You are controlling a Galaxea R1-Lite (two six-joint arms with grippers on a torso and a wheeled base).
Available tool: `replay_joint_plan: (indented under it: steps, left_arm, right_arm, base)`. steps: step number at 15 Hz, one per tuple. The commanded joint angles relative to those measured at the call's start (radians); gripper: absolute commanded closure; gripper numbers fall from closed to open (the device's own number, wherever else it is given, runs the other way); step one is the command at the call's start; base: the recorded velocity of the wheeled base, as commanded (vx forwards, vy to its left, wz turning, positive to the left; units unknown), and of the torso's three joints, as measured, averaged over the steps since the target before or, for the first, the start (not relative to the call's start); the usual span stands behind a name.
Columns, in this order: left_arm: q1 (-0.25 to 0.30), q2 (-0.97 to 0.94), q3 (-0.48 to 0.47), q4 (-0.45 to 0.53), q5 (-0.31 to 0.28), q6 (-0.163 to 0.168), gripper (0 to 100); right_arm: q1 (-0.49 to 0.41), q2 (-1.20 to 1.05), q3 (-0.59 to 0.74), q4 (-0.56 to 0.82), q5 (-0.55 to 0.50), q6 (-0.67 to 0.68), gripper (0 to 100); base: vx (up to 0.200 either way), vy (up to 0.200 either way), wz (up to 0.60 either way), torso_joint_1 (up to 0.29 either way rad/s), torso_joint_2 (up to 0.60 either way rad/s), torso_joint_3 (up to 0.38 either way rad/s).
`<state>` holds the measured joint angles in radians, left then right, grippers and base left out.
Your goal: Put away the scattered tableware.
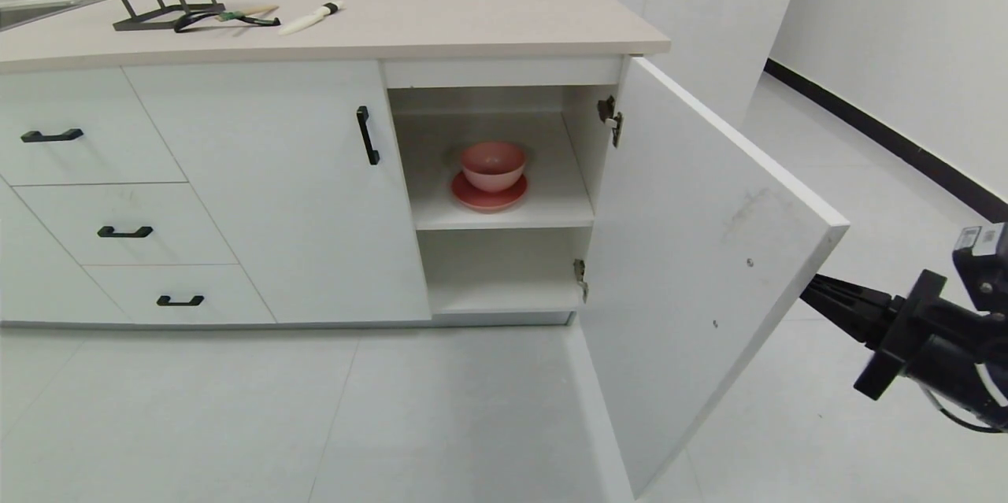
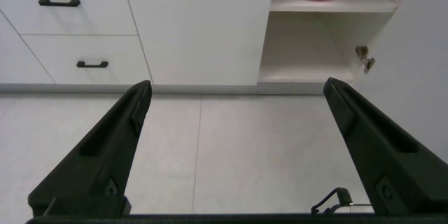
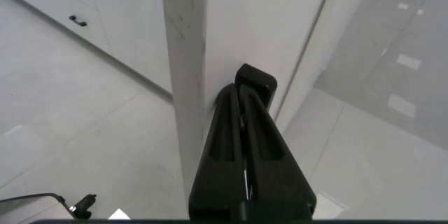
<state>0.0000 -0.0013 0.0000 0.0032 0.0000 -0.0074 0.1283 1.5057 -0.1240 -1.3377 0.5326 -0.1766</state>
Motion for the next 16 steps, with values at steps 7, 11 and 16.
replay_joint_plan:
  steps: [7,11,16]
  left_arm:
    - [0.000,0.001,0.000,0.000,0.000,0.000,0]
    - [0.000,0.001,0.000,0.000,0.000,0.000,0]
    - [0.000,0.001,0.000,0.000,0.000,0.000,0]
  right_arm:
    - [0.149,0.016,-0.082,-0.003,0.001,-0.007,100]
    - [0.211,0.024,-0.108,-0.005,0.001,-0.009,100]
    - [0.272,0.108,-0.213,-0.020,0.003,-0.011,100]
  base:
    - [0.000,0.000,0.00,0.000,0.00,0.000]
    - [0.000,0.000,0.00,0.000,0.00,0.000]
    - [0.000,0.000,0.00,0.000,0.00,0.000]
